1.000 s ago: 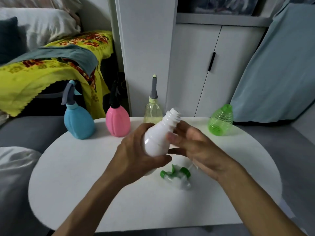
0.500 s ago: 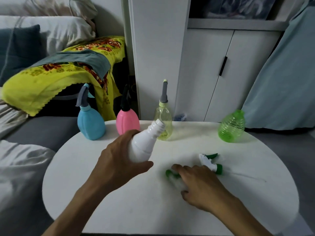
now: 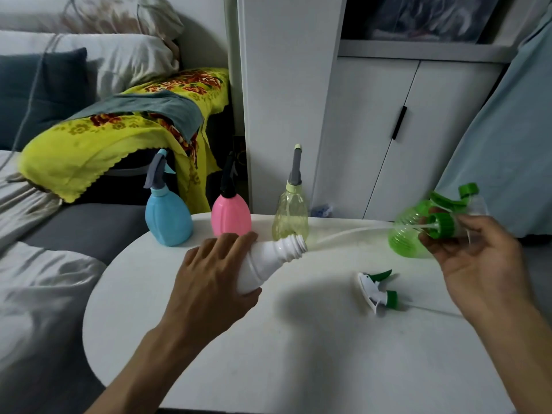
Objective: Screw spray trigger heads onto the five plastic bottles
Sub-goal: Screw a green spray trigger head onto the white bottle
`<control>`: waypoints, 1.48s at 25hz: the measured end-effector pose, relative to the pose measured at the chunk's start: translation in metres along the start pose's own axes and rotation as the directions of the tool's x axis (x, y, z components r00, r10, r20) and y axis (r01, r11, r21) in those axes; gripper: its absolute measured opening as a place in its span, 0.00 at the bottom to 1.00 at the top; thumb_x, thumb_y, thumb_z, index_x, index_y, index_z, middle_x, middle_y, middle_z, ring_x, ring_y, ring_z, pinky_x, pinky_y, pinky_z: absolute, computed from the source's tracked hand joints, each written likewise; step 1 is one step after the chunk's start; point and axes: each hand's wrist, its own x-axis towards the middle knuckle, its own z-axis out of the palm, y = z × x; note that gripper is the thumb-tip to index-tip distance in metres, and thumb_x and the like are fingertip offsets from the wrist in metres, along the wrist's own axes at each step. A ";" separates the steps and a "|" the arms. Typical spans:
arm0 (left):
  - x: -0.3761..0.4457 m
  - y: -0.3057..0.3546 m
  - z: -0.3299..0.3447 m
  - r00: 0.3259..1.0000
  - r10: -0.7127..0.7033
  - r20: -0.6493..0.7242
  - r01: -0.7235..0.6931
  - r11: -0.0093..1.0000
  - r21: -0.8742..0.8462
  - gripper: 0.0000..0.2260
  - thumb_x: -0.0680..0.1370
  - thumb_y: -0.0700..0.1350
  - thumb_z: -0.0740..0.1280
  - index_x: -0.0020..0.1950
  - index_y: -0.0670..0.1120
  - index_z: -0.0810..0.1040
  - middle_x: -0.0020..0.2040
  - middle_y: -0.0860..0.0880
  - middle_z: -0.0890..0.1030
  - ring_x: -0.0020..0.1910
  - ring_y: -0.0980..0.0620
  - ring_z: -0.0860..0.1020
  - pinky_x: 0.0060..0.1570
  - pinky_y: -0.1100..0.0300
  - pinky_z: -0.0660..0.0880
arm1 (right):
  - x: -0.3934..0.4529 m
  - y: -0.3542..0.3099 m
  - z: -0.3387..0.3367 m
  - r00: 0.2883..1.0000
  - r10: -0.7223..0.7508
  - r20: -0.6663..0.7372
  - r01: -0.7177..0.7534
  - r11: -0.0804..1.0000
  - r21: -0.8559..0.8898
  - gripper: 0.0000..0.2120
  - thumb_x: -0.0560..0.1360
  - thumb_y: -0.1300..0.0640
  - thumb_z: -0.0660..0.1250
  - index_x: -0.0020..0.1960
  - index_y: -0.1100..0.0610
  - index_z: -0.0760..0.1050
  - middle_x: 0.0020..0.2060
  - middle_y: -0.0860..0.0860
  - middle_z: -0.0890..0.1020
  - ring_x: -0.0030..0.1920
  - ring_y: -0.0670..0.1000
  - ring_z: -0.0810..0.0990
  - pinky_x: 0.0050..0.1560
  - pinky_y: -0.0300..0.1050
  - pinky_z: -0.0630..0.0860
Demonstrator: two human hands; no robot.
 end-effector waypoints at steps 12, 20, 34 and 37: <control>0.003 0.008 0.003 0.999 -0.024 0.038 0.025 0.999 -0.036 0.39 0.57 0.52 0.84 0.63 0.43 0.75 0.54 0.41 0.82 0.45 0.39 0.82 0.44 0.43 0.81 | -0.009 0.027 0.009 0.995 0.035 0.098 -0.034 0.999 -0.009 0.09 0.76 0.61 0.62 0.55 0.57 0.77 0.45 0.53 0.86 0.46 0.53 0.86 0.42 0.46 0.82; 0.001 0.001 0.002 0.994 -0.078 0.083 0.080 0.997 -0.024 0.40 0.57 0.53 0.83 0.65 0.45 0.73 0.53 0.42 0.82 0.44 0.39 0.80 0.43 0.45 0.80 | -0.007 0.018 0.006 0.996 0.090 0.002 -0.090 0.994 0.064 0.08 0.76 0.60 0.61 0.50 0.57 0.78 0.42 0.52 0.86 0.45 0.52 0.86 0.41 0.43 0.81; -0.001 0.014 -0.005 0.990 0.080 0.119 -0.070 0.994 -0.083 0.34 0.60 0.55 0.80 0.63 0.49 0.75 0.54 0.48 0.81 0.47 0.45 0.80 0.45 0.50 0.78 | -0.045 0.070 0.032 0.856 0.033 0.515 0.207 0.892 -0.402 0.33 0.69 0.60 0.76 0.67 0.41 0.68 0.56 0.45 0.83 0.52 0.46 0.84 0.47 0.38 0.79; -0.004 0.014 -0.010 0.985 0.075 0.153 -0.057 0.992 -0.114 0.33 0.60 0.56 0.77 0.63 0.52 0.73 0.54 0.52 0.80 0.46 0.48 0.78 0.44 0.53 0.77 | -0.046 0.068 0.024 0.734 0.041 0.678 0.551 0.549 -0.629 0.36 0.68 0.56 0.76 0.69 0.37 0.63 0.64 0.38 0.74 0.62 0.39 0.75 0.56 0.28 0.70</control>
